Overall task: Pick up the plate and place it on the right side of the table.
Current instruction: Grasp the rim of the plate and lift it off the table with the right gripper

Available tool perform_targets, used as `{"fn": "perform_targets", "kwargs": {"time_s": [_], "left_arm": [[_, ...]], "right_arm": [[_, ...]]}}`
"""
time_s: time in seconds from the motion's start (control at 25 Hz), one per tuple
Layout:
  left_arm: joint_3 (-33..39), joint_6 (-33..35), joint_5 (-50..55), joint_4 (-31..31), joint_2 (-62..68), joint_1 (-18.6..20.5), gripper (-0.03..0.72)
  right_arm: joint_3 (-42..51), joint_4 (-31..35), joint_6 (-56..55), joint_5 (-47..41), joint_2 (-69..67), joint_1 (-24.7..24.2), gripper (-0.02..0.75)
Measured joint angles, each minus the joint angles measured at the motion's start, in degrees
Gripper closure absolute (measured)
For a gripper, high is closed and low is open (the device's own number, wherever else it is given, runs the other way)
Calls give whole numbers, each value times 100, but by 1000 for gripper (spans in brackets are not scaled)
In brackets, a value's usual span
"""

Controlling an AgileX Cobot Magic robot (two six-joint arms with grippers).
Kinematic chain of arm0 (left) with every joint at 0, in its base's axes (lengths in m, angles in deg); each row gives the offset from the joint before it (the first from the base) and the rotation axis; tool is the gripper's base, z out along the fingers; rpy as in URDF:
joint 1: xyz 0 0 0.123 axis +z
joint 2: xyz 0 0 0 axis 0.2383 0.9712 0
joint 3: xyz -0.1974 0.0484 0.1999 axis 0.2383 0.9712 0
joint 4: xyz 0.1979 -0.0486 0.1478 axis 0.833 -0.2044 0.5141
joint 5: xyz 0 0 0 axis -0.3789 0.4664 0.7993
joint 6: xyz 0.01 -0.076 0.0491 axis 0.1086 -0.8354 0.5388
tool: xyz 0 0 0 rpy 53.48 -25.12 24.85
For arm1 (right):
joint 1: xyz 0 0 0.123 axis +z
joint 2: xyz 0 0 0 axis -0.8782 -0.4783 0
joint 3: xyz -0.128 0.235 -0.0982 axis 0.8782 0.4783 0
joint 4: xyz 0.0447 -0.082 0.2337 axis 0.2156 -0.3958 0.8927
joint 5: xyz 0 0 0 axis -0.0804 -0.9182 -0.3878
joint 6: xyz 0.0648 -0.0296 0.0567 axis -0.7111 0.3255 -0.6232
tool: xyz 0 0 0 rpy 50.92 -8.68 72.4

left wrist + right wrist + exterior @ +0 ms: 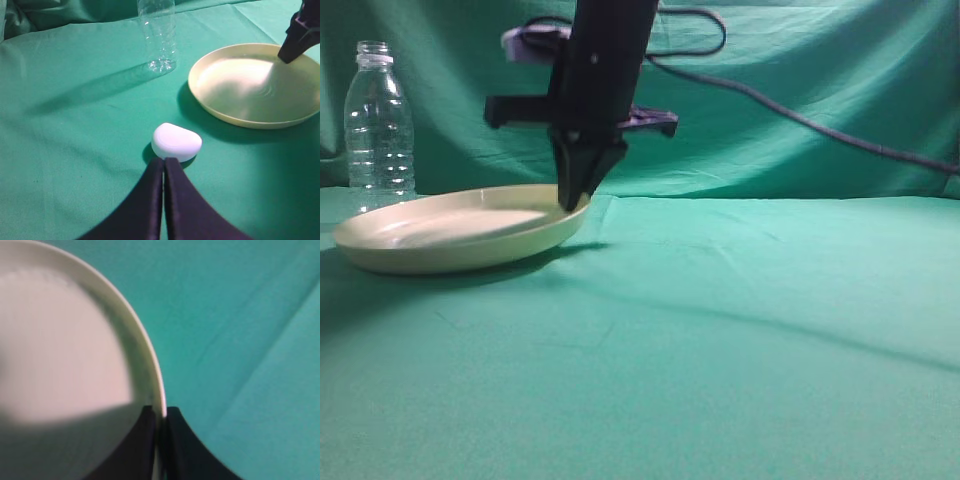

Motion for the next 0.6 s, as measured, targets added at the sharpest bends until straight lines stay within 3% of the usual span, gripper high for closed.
{"fn": "perform_targets", "kwargs": {"time_s": [0.32, 0.44, 0.6], "left_arm": [[0, 0, 0, 0, 0, 0, 688], [0, 0, 0, 0, 0, 0, 688], [0, 0, 0, 0, 0, 0, 688]], "right_arm": [[-456, -867, -168, -1440, 668, -175, 738], [-343, -909, -168, -1893, 1041, -599, 738], [488, -943, -174, -1926, 1716, -1472, 738]]}}
